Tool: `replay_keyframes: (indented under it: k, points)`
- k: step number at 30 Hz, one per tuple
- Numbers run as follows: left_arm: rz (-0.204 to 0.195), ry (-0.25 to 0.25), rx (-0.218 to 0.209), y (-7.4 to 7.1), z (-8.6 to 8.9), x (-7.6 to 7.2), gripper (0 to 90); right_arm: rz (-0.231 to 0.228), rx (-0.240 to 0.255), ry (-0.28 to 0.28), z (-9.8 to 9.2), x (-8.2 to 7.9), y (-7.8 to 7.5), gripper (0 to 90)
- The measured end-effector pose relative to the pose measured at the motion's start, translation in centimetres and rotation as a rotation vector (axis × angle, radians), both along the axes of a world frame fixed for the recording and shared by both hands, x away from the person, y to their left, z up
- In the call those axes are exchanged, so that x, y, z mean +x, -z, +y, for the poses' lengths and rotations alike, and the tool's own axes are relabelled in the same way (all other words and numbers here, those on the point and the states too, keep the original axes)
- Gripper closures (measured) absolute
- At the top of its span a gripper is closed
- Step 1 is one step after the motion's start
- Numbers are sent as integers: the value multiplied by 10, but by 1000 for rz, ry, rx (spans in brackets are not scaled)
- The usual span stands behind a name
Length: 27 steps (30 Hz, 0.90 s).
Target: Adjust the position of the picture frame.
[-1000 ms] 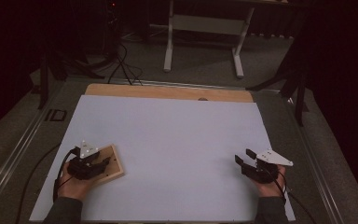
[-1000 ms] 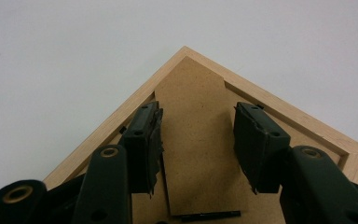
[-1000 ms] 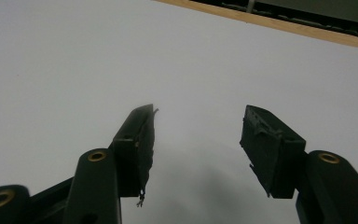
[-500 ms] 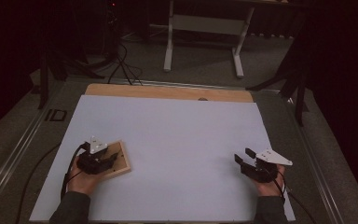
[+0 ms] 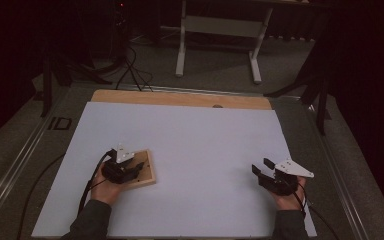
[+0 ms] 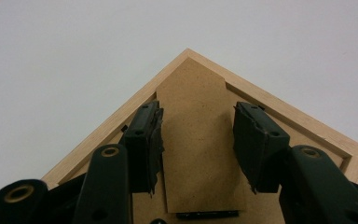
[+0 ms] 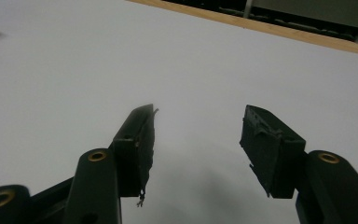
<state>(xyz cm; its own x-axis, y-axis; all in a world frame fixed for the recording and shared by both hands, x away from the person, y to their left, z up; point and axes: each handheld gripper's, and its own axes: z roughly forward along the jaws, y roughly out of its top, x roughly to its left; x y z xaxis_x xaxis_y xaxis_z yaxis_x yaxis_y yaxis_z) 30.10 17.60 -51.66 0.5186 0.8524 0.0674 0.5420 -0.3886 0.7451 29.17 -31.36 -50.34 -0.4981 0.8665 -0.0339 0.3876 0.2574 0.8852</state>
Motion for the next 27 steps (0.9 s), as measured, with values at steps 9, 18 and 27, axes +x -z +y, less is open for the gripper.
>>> replay_keyframes:
  k: [9,18,27]
  points:
    - [-16,68,-24,2,-35,1,527,-17,11,21,-3,-1,-2,429]
    - [-21,7,-154,-13,-29,-4,479,-24,18,30,-6,-2,-3,426]
    - [-16,81,-178,-26,-27,-28,601,-26,18,27,-7,-2,-3,427]
